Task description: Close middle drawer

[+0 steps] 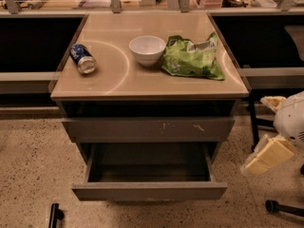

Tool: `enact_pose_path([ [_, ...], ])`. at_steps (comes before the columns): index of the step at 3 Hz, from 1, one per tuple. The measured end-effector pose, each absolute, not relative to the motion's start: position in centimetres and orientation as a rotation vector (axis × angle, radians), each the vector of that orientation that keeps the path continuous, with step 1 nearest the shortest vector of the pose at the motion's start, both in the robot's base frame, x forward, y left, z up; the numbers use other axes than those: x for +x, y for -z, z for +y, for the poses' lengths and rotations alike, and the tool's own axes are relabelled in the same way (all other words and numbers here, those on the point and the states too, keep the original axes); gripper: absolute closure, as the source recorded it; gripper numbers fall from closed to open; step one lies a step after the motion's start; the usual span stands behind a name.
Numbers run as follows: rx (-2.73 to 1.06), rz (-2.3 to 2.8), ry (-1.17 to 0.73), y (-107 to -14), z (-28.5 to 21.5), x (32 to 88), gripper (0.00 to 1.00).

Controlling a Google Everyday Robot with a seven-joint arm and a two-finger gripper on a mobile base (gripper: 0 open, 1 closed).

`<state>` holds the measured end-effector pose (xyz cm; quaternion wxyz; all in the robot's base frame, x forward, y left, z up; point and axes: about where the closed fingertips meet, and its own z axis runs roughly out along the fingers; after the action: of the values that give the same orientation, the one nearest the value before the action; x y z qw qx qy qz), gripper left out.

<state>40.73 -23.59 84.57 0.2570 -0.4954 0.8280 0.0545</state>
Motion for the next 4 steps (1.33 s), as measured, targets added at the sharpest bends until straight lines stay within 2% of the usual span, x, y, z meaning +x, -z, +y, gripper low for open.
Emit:
enact_pose_path([
  [2, -1.321, 2.276, -0.214, -80.9, -23.4, 39.8, 0.0],
  [4, -1.174, 2.404, -0.472, -66.4, -21.9, 38.3, 0.0],
])
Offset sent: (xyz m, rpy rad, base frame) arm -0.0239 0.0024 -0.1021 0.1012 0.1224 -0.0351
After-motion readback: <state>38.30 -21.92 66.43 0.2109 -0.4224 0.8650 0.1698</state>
